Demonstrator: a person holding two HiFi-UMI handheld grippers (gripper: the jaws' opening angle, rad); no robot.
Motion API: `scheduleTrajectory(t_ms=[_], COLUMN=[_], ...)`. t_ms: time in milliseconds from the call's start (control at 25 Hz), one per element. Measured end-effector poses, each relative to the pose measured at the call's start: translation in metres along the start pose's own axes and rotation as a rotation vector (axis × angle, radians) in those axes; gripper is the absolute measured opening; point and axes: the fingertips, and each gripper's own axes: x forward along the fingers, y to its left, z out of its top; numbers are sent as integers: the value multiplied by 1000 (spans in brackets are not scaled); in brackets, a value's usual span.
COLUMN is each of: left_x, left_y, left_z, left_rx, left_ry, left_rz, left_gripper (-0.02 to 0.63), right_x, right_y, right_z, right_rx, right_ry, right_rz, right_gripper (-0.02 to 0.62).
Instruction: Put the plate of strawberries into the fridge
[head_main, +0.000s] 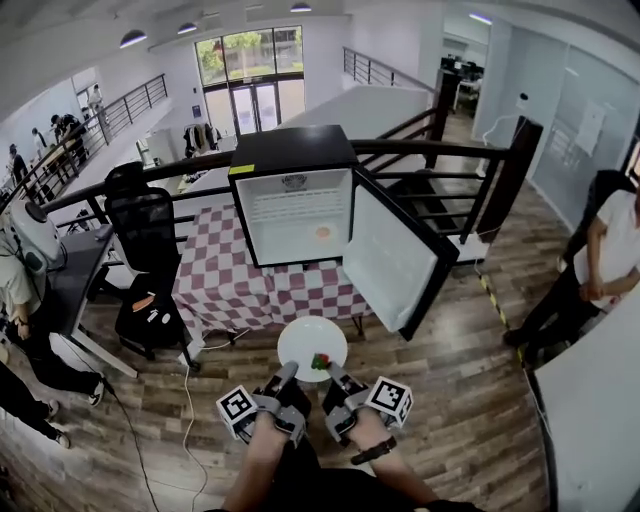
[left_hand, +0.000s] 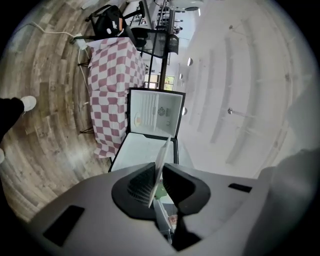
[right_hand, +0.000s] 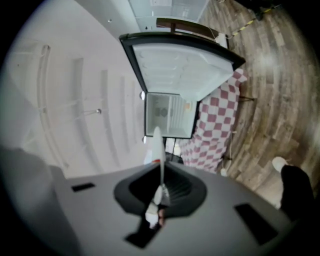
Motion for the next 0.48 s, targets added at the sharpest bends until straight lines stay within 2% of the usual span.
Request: scheduleTrajectory(t_ms=[200, 480], left_x=[44, 96], left_y=[-28, -35], left_z=[55, 129], left_rx=[39, 52], left_ry=[19, 28], left_rz=[-18, 7], left_gripper=[49, 49], right_x=[68, 157], right_y=[25, 25], right_z=[20, 39], right_rx=[-47, -3], right_ry=[-15, -25], right_rz=[-1, -16], right_gripper=[31, 31])
